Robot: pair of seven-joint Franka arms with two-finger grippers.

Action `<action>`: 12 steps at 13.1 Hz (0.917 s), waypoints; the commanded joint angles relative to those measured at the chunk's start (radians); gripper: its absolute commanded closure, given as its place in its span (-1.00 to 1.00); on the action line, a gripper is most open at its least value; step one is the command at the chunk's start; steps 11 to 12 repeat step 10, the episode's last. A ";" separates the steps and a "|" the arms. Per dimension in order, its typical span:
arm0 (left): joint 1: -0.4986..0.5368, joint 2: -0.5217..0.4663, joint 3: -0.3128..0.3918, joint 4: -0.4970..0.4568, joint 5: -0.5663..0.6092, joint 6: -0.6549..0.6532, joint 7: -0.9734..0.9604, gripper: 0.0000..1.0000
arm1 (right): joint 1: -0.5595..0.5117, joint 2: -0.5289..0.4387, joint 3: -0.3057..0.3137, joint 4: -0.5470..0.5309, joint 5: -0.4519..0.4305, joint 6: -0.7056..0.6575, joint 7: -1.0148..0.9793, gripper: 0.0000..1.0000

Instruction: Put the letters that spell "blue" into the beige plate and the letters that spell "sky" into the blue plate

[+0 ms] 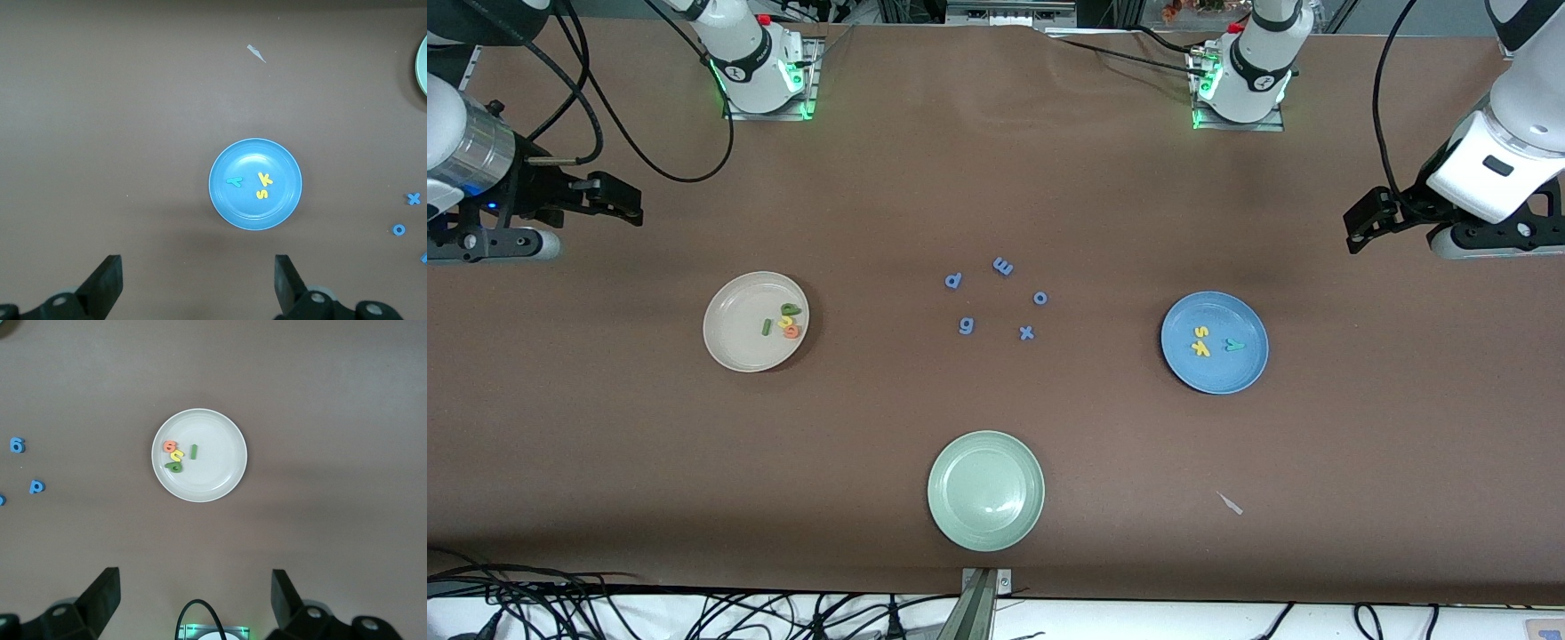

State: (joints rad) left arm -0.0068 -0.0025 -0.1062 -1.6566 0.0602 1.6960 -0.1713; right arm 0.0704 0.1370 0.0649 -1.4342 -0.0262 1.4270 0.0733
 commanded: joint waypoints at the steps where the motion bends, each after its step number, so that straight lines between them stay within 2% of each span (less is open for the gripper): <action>1: -0.012 -0.016 0.017 -0.015 -0.033 -0.024 0.019 -1.00 | 0.003 -0.011 0.009 0.000 0.012 -0.007 0.000 -0.99; 4: -0.012 -0.016 0.022 0.006 -0.082 -0.094 0.023 -1.00 | 0.000 -0.013 0.001 0.001 0.011 -0.007 -0.015 -0.99; 8: -0.013 -0.017 0.025 0.006 -0.068 -0.093 0.111 -1.00 | -0.008 -0.013 -0.028 0.006 0.014 -0.008 -0.015 -0.99; 12: -0.012 -0.016 0.025 0.006 -0.068 -0.088 0.116 -1.00 | -0.009 -0.013 -0.040 0.006 0.014 -0.011 -0.020 -1.00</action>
